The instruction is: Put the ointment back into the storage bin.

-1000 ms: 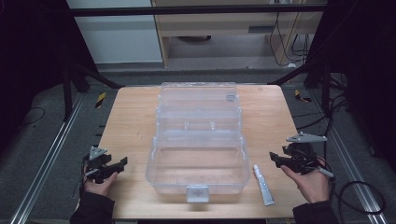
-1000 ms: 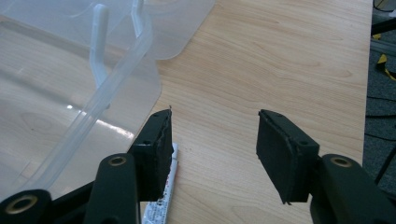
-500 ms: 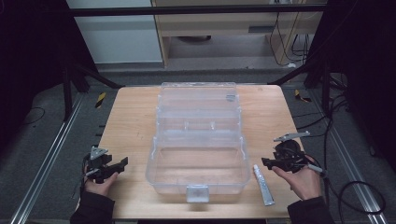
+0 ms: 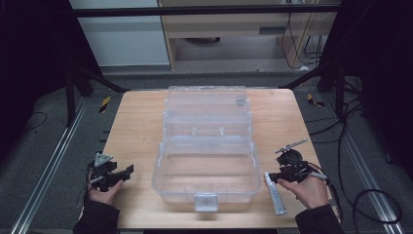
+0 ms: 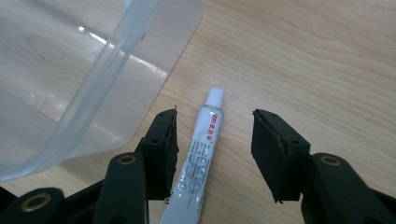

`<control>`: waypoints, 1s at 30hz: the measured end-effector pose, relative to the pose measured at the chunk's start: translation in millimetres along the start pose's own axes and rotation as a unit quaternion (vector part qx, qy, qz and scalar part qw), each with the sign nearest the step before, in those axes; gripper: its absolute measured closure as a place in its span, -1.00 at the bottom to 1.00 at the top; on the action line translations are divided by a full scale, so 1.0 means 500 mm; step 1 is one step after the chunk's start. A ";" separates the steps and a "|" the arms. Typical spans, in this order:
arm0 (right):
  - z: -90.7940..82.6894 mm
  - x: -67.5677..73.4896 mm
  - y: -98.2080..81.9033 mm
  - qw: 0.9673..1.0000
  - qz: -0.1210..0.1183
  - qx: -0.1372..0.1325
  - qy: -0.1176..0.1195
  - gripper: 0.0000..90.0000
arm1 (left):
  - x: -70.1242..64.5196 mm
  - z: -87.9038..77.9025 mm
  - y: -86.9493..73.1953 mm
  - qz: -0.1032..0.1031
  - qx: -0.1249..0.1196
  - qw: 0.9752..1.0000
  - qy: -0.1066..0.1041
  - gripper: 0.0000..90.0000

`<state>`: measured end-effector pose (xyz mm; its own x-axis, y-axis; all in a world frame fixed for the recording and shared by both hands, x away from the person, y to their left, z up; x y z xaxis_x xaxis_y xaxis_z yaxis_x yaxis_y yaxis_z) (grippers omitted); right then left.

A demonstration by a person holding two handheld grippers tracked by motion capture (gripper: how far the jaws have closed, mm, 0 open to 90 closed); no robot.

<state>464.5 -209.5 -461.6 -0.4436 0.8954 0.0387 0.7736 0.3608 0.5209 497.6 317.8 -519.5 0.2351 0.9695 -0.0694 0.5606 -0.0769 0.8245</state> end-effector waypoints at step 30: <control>0.071 0.005 -0.042 0.996 0.001 0.093 0.007 0.26 | -0.001 0.000 0.000 0.002 0.002 1.000 -0.002 -0.36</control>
<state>463.2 -205.7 -502.8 -0.4475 0.8928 0.0509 0.8442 0.4030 0.3534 497.3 317.3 -519.5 0.2405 0.9683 -0.0684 0.5634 -0.0819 0.8221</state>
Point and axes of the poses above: each handheld gripper's, and its own axes: z roughly forward along the jaws, y roughly out of its top, x roughly to its left, the point moved 6 cm from there along z, roughly forward along the jaws, and after that the axes turned 6 degrees about -x, right-handed, at the moved point
